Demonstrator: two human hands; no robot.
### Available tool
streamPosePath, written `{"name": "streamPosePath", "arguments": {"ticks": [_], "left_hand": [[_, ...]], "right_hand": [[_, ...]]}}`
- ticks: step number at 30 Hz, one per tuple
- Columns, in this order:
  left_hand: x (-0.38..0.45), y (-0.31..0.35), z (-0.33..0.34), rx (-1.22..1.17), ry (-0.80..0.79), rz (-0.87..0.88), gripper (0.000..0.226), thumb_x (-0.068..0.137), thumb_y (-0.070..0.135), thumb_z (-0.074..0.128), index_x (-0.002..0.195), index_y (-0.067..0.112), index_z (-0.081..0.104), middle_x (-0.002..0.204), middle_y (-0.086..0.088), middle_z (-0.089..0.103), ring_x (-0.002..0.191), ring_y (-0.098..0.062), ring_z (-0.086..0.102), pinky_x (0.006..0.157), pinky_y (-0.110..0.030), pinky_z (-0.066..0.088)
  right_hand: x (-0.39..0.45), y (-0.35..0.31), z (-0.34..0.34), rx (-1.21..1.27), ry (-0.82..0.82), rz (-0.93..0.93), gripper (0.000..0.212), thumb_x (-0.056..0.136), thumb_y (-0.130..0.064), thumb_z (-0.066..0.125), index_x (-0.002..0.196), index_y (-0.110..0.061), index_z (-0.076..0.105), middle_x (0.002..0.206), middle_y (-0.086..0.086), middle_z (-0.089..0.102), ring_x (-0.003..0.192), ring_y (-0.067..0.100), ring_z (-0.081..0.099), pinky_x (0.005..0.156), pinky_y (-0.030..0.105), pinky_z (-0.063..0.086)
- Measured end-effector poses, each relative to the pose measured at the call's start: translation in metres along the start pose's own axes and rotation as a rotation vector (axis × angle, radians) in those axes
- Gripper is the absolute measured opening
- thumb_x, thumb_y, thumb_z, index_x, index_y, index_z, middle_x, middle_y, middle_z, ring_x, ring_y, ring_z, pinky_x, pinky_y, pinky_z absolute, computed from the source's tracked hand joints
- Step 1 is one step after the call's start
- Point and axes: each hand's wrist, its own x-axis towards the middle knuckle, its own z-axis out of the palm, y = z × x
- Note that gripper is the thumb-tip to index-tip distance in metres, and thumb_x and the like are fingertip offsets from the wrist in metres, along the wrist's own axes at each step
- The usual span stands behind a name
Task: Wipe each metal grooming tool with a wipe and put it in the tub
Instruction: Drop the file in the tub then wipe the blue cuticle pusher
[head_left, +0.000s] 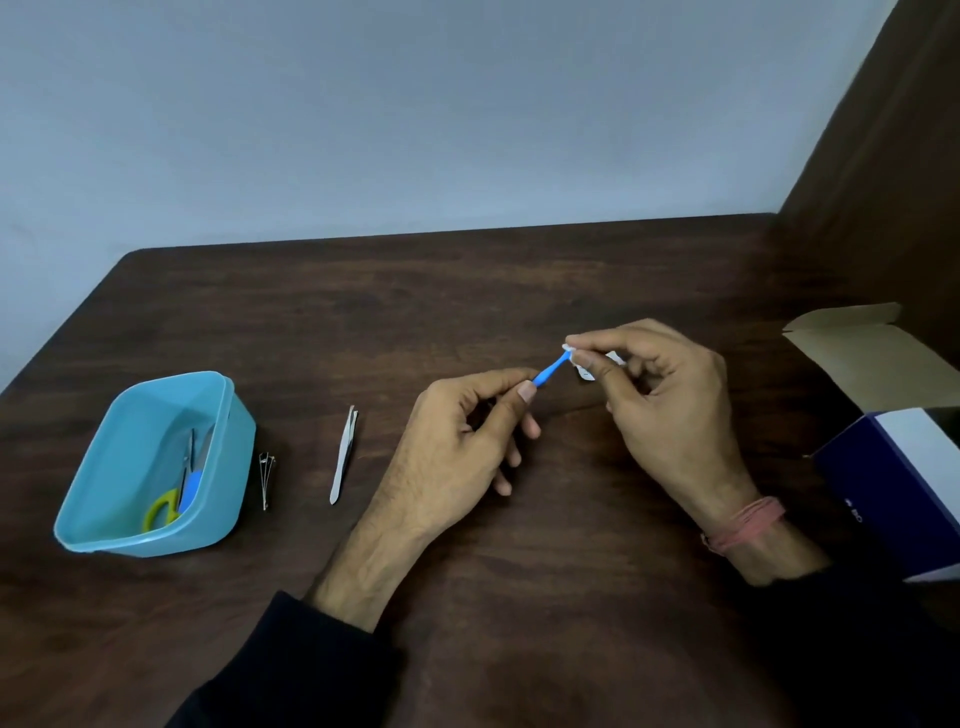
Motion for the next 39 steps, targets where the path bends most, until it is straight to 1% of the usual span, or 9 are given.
{"name": "streamPosePath", "arguments": {"ticks": [5, 8, 12, 18, 21, 25, 28, 35, 39], "left_hand": [[0.0020, -0.0012, 0.0001, 0.002, 0.002, 0.010, 0.023, 0.114, 0.022, 0.064, 0.125, 0.032, 0.082, 0.080, 0.002, 0.076, 0.061, -0.011, 0.063, 0.045, -0.029, 0.055], [0.0021, -0.0017, 0.0001, 0.004, 0.001, 0.013, 0.023, 0.114, 0.022, 0.064, 0.125, 0.031, 0.082, 0.080, 0.002, 0.076, 0.061, -0.011, 0.063, 0.045, -0.029, 0.055], [0.0023, -0.0024, -0.0001, -0.011, 0.005, 0.007, 0.023, 0.114, 0.022, 0.065, 0.128, 0.028, 0.082, 0.080, 0.001, 0.076, 0.060, -0.012, 0.063, 0.044, -0.029, 0.055], [0.0026, -0.0020, -0.0008, 0.004, 0.010, 0.006, 0.024, 0.114, 0.023, 0.064, 0.132, 0.025, 0.081, 0.079, 0.001, 0.076, 0.060, -0.011, 0.063, 0.045, -0.030, 0.056], [0.0017, -0.0004, -0.0010, 0.002, 0.008, 0.009, 0.024, 0.114, 0.022, 0.064, 0.128, 0.029, 0.082, 0.078, 0.001, 0.076, 0.060, -0.011, 0.062, 0.044, -0.029, 0.055], [0.0017, -0.0002, -0.0011, 0.017, 0.014, -0.009, 0.024, 0.114, 0.024, 0.065, 0.132, 0.025, 0.081, 0.078, 0.001, 0.077, 0.060, -0.012, 0.063, 0.045, -0.029, 0.055], [0.0001, 0.0008, -0.0013, 0.026, 0.004, -0.006, 0.025, 0.114, 0.025, 0.065, 0.134, 0.024, 0.080, 0.080, 0.001, 0.077, 0.060, -0.011, 0.063, 0.045, -0.029, 0.056], [-0.0004, 0.0015, -0.0021, 0.041, -0.083, 0.004, 0.033, 0.118, 0.019, 0.056, 0.148, 0.020, 0.069, 0.097, 0.007, 0.078, 0.067, -0.008, 0.065, 0.047, -0.027, 0.054], [-0.0002, 0.0026, -0.0026, 0.053, -0.101, 0.016, 0.036, 0.118, 0.014, 0.052, 0.149, 0.021, 0.068, 0.096, 0.009, 0.075, 0.069, -0.007, 0.062, 0.048, -0.026, 0.054]], "right_hand": [[0.0002, -0.0024, 0.0006, -0.041, -0.005, -0.042, 0.012, 0.099, -0.013, 0.084, 0.105, -0.022, 0.089, 0.096, -0.014, 0.077, 0.062, 0.018, 0.062, 0.059, 0.036, 0.049], [-0.0019, -0.0039, 0.0014, -0.059, -0.030, -0.064, 0.011, 0.100, -0.014, 0.084, 0.107, -0.021, 0.088, 0.097, -0.011, 0.076, 0.059, 0.013, 0.056, 0.056, 0.023, 0.041], [-0.0006, -0.0057, 0.0006, -0.062, 0.034, -0.072, 0.010, 0.099, -0.016, 0.085, 0.106, -0.022, 0.088, 0.094, -0.011, 0.076, 0.059, 0.019, 0.056, 0.056, 0.029, 0.044], [-0.0021, -0.0030, 0.0013, -0.021, 0.048, -0.029, 0.007, 0.096, -0.020, 0.089, 0.103, -0.022, 0.088, 0.089, -0.016, 0.080, 0.047, 0.020, 0.051, 0.055, 0.025, 0.041], [-0.0039, -0.0065, 0.0012, -0.064, -0.009, -0.100, 0.007, 0.096, -0.017, 0.088, 0.103, -0.019, 0.088, 0.095, -0.013, 0.079, 0.049, 0.017, 0.049, 0.057, 0.017, 0.039], [-0.0024, -0.0063, -0.0001, -0.099, 0.011, -0.088, 0.008, 0.099, -0.016, 0.085, 0.106, -0.019, 0.087, 0.095, -0.013, 0.077, 0.055, 0.016, 0.054, 0.057, 0.021, 0.042], [-0.0047, -0.0075, 0.0019, -0.119, -0.019, -0.125, 0.009, 0.100, -0.012, 0.083, 0.106, -0.018, 0.087, 0.098, -0.009, 0.076, 0.060, 0.007, 0.055, 0.061, 0.012, 0.038], [-0.0024, -0.0079, 0.0017, -0.121, 0.047, -0.098, 0.008, 0.101, -0.016, 0.082, 0.107, -0.019, 0.087, 0.094, -0.014, 0.072, 0.058, 0.010, 0.053, 0.061, 0.013, 0.037], [0.0002, -0.0056, 0.0005, -0.090, 0.058, -0.046, 0.009, 0.099, -0.018, 0.085, 0.106, -0.022, 0.088, 0.091, -0.016, 0.074, 0.055, 0.018, 0.053, 0.058, 0.018, 0.039]]}}
